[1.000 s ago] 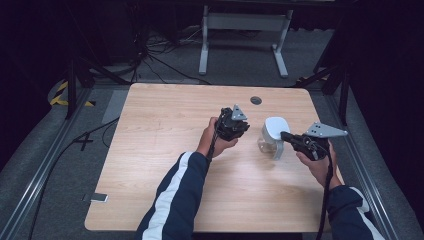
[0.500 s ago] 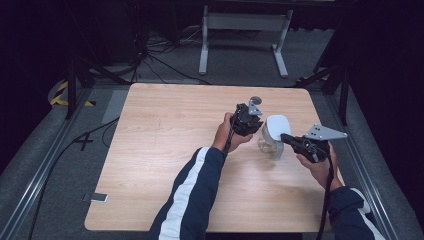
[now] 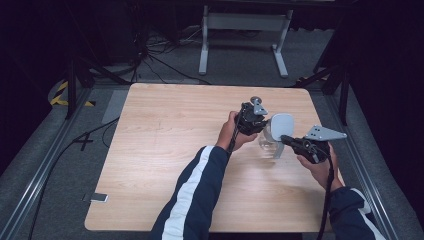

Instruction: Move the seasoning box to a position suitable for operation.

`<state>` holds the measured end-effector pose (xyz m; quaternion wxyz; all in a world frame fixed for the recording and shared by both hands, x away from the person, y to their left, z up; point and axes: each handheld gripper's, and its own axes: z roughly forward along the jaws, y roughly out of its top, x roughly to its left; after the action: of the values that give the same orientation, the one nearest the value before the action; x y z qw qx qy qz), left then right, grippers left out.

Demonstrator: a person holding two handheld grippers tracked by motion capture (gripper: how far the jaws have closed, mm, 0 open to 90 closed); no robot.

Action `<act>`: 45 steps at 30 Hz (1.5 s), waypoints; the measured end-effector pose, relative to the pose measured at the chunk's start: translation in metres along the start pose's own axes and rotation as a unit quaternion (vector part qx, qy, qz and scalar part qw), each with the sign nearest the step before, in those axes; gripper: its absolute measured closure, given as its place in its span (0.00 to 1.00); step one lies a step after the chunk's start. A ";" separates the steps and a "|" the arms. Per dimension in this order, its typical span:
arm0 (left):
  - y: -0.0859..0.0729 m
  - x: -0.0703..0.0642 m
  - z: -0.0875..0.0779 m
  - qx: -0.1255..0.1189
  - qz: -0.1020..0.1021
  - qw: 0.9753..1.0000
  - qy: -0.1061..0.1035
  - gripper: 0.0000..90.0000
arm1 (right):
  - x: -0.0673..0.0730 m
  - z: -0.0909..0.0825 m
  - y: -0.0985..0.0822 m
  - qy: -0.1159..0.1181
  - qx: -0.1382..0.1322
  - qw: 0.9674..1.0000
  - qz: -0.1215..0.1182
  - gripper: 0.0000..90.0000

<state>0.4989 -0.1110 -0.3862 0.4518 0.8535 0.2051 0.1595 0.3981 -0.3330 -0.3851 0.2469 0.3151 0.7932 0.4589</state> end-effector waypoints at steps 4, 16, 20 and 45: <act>0.004 -0.003 -0.001 -0.006 0.004 1.000 -0.002 0.87 | -0.001 0.000 -0.001 -0.002 0.000 1.000 -0.001 1.00; 0.015 -0.012 -0.008 -0.035 0.018 0.999 -0.017 0.85 | -0.002 0.002 -0.003 -0.002 0.009 1.000 -0.001 1.00; 0.018 -0.016 -0.011 -0.041 0.026 0.999 -0.024 0.84 | -0.001 0.002 -0.003 -0.002 0.012 1.000 -0.001 0.99; 0.012 -0.030 -0.042 -0.038 0.058 0.997 -0.016 0.77 | 0.002 -0.006 -0.005 0.004 0.015 1.000 -0.008 0.96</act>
<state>0.4560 -0.1024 -0.3558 0.4775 0.8484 0.1415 0.1792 0.3913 -0.3366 -0.3869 0.2423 0.3103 0.8037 0.4461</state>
